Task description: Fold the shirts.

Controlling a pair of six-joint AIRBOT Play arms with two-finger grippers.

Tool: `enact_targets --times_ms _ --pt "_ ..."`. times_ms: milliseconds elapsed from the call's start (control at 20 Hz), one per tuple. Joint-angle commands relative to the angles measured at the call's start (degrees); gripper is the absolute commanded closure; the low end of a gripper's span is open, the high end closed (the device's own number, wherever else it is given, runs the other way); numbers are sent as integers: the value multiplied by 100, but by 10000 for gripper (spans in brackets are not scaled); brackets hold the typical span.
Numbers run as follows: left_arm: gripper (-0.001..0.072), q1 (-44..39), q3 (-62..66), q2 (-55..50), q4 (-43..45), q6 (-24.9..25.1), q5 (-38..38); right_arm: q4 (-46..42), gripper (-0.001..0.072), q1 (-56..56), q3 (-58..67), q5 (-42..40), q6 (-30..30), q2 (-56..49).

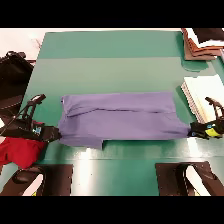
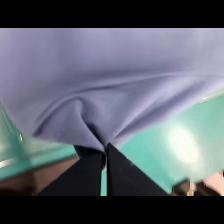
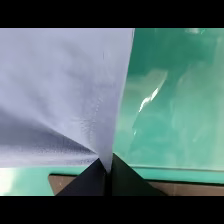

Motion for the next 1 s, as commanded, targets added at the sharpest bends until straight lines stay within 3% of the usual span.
enact_targets --times_ms 0,350,700,800,850,900,950 --pt "685 11 170 -407 94 164 914 101 696 2 553 -155 74 -393" --pt "684 350 997 -2734 46 645 2413 92 695 846 2249 -728 210 -2702" --pt "683 350 1954 -4159 11 715 2929 138 692 1349 3810 -798 369 -4472" --pt "680 350 2020 -4203 -13 706 2955 551 689 1325 4120 -841 334 -4739" --pt "526 350 2072 -4203 -15 706 2942 870 614 1259 4264 -868 197 -4835" --pt "181 350 2159 -4190 -13 702 2896 1182 457 1156 4387 -866 90 -4894" --pt "134 350 2267 -4186 -15 704 2796 1482 402 1023 4446 -861 -74 -4896"
